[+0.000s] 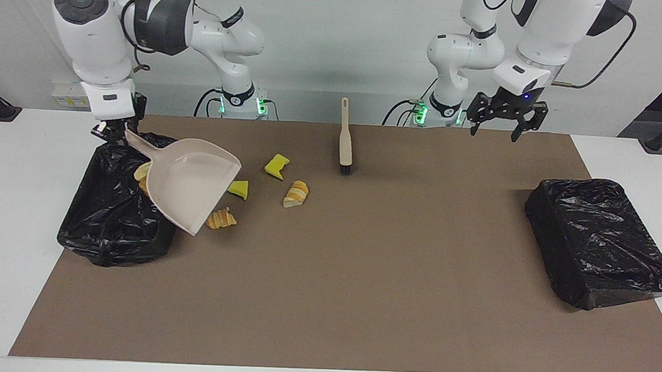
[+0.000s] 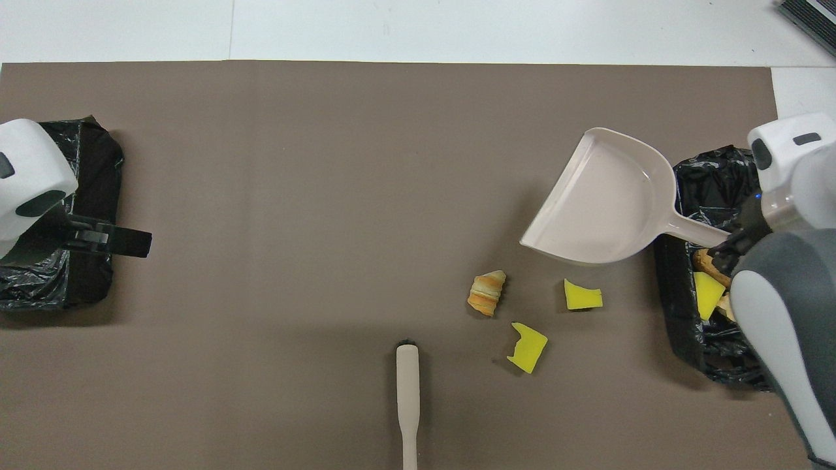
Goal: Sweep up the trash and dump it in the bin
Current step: 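Carry the dustpan to the black bag and tip it with the right gripper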
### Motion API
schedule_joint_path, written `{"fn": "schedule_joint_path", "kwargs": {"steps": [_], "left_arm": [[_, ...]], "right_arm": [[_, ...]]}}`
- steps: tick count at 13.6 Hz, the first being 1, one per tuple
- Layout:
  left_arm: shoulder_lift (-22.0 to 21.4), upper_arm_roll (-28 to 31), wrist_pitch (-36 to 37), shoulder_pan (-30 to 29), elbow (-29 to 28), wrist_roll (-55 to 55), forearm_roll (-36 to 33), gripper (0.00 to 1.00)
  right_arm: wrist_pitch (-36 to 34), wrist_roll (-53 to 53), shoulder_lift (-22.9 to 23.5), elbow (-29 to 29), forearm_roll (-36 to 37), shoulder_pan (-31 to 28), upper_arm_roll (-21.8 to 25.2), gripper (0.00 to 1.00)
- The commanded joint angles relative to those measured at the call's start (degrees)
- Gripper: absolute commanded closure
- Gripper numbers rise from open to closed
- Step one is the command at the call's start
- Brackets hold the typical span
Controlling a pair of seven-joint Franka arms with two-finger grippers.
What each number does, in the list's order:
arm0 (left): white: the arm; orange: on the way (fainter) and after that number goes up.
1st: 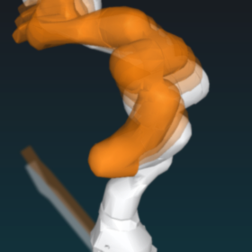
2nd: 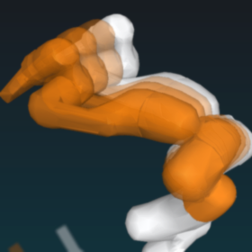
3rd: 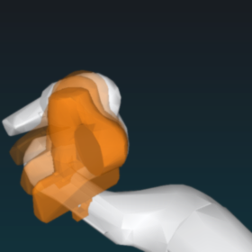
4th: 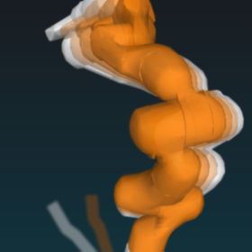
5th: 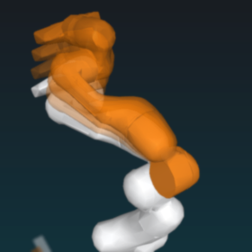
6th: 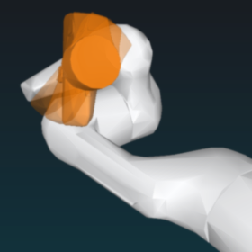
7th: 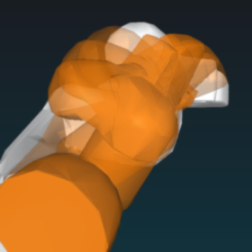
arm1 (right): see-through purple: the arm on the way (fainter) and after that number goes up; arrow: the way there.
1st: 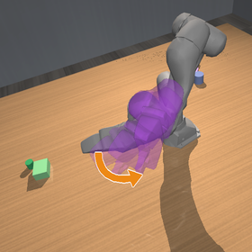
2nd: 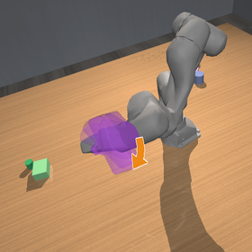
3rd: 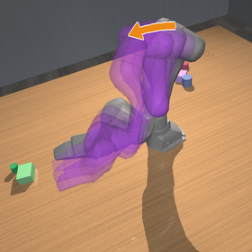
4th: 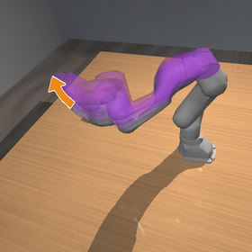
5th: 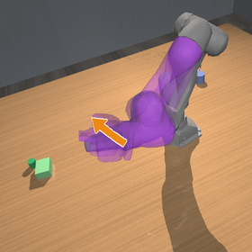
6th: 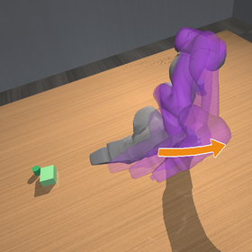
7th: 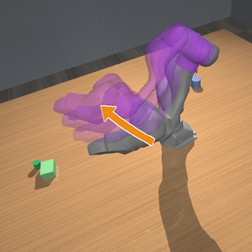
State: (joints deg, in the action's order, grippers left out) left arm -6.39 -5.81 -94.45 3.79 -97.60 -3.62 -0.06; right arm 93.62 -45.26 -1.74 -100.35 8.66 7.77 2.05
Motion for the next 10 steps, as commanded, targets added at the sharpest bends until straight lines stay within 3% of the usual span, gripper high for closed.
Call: {"fn": "schedule_joint_path", "kwargs": {"steps": [1, 4, 10], "left_arm": [[3.13, -0.61, 2.25, -2.2, 3.38, -0.95, 0.84, 0.0], [6.47, -0.52, 4.88, -3.96, 9.42, -1.82, 0.67, 0.0], [5.95, -0.96, 4.63, -3.53, 9.01, -4.29, 0.85, 0.0]], "right_arm": [[-0.46, 16.8, -0.73, -0.55, -3.81, 5.04, 0.24, 1.0], [0.6, 34.13, 2.08, -0.55, -5.49, 10.24, 0.24, 1.0], [11.03, 58.93, 9.2, -0.02, -10.05, 20.87, 0.15, 1.0]]}}
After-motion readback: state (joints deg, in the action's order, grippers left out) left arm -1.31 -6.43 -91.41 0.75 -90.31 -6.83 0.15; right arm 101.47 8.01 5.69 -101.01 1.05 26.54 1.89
